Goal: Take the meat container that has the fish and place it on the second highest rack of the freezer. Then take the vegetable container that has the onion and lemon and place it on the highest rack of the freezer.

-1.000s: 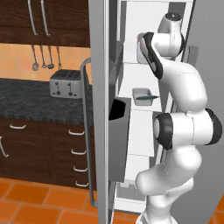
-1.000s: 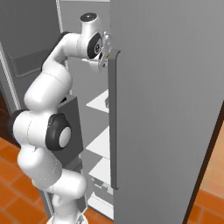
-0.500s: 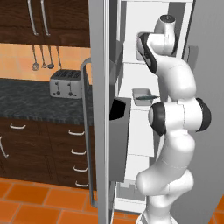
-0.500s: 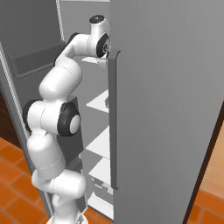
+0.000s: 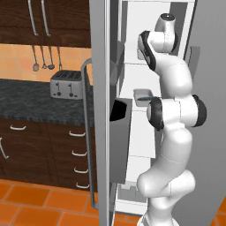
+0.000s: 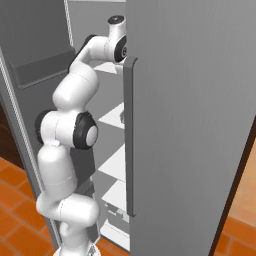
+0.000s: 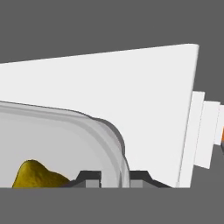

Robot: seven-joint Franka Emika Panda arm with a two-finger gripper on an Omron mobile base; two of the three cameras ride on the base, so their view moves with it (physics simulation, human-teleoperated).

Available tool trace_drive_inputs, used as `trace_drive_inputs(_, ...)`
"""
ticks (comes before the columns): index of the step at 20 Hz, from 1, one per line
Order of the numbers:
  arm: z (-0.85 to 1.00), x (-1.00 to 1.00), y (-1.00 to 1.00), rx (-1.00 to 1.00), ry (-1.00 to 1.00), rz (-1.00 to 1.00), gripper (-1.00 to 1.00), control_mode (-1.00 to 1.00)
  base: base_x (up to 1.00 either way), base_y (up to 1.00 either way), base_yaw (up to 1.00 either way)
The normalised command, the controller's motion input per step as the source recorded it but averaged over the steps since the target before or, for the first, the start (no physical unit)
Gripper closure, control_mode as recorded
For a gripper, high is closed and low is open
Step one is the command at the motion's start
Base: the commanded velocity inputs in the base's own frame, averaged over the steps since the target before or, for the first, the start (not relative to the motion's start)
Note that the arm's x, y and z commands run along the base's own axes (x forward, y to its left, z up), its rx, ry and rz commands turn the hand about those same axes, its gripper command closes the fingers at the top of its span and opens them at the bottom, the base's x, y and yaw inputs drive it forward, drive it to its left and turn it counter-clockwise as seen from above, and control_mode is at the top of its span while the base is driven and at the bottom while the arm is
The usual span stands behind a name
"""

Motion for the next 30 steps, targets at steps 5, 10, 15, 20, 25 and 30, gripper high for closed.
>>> trace_drive_inputs(5, -0.27, 0.22, -0.04, 0.00, -0.01, 0.00, 1.00, -1.00, 0.00, 0.00, 0.00)
trace_drive_inputs(10, -0.03, 0.24, 0.00, 0.00, -0.03, 0.00, 1.00, -1.00, 0.00, 0.00, 0.00)
trace_drive_inputs(15, 0.00, 0.01, 0.00, 0.00, 0.00, -0.01, 1.00, -1.00, 0.00, 0.00, 0.00)
trace_drive_inputs(20, 0.00, 0.00, 0.00, 0.00, 0.00, 0.00, -1.00, -1.00, 0.00, 0.00, 0.00)
trace_drive_inputs(25, 0.00, 0.00, 0.00, 0.00, 0.00, 0.00, -1.00, -1.00, 0.00, 0.00, 0.00)
trace_drive_inputs(30, 0.00, -0.09, -0.07, 0.01, -0.10, 0.00, -1.00, -1.00, 0.00, 0.00, 0.00)
